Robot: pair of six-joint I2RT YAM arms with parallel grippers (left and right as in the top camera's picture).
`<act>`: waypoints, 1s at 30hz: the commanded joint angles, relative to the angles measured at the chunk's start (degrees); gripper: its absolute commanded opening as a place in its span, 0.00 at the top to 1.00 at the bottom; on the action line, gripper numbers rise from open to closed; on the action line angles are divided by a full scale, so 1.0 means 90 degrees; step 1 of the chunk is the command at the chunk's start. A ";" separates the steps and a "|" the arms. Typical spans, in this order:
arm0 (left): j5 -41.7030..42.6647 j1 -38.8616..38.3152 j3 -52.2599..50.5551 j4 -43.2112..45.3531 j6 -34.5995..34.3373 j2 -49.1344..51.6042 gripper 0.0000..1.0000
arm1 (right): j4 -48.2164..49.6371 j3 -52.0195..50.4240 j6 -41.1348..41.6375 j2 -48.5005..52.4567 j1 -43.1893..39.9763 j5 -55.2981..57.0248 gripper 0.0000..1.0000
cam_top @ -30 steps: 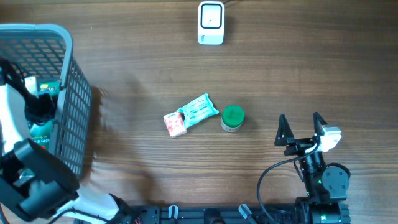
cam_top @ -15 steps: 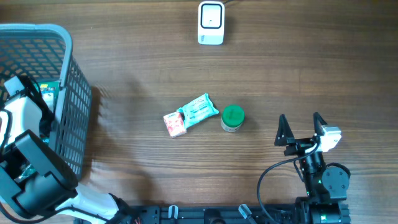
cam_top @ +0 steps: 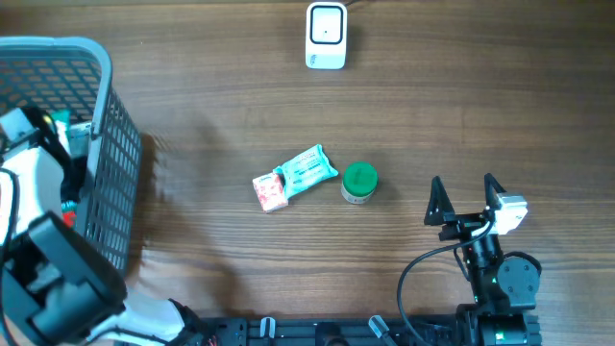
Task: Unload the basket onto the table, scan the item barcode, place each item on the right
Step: 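Reach the left gripper into the basket and grasp the green 3M pack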
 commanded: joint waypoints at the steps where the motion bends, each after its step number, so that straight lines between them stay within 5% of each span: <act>1: 0.0653 -0.0022 0.0440 -0.0182 -0.1321 -0.1129 0.96 | 0.0022 -0.0005 -0.0070 -0.0015 0.0007 0.0044 0.00; 4: 0.1753 -0.0022 0.0442 -0.0573 -0.1474 -0.2293 0.96 | 0.0022 -0.0007 -0.0070 -0.0015 0.0007 0.0044 0.00; 11: 0.2076 -0.0022 0.0442 -0.0600 -0.2348 -0.4561 0.96 | 0.0022 -0.0007 -0.0070 -0.0015 0.0007 0.0044 0.00; 17: 0.1064 -0.0015 0.0442 -0.0967 -0.2795 -0.4328 0.96 | 0.0022 -0.0007 -0.0070 -0.0015 0.0007 0.0046 0.00; 22: 0.1741 -0.0010 0.0442 -0.0464 -0.3194 -0.3983 0.96 | 0.0022 -0.0007 -0.0073 -0.0015 0.0007 0.0044 0.00; 27: 0.4624 0.0527 0.0442 0.1455 -0.3463 -0.4002 0.96 | 0.0022 -0.0007 -0.0068 -0.0015 0.0007 0.0044 0.00; 30: 0.6455 0.0857 0.0442 0.3303 -0.4656 -0.4010 0.96 | 0.0022 -0.0007 -0.0070 -0.0015 0.0007 0.0044 0.00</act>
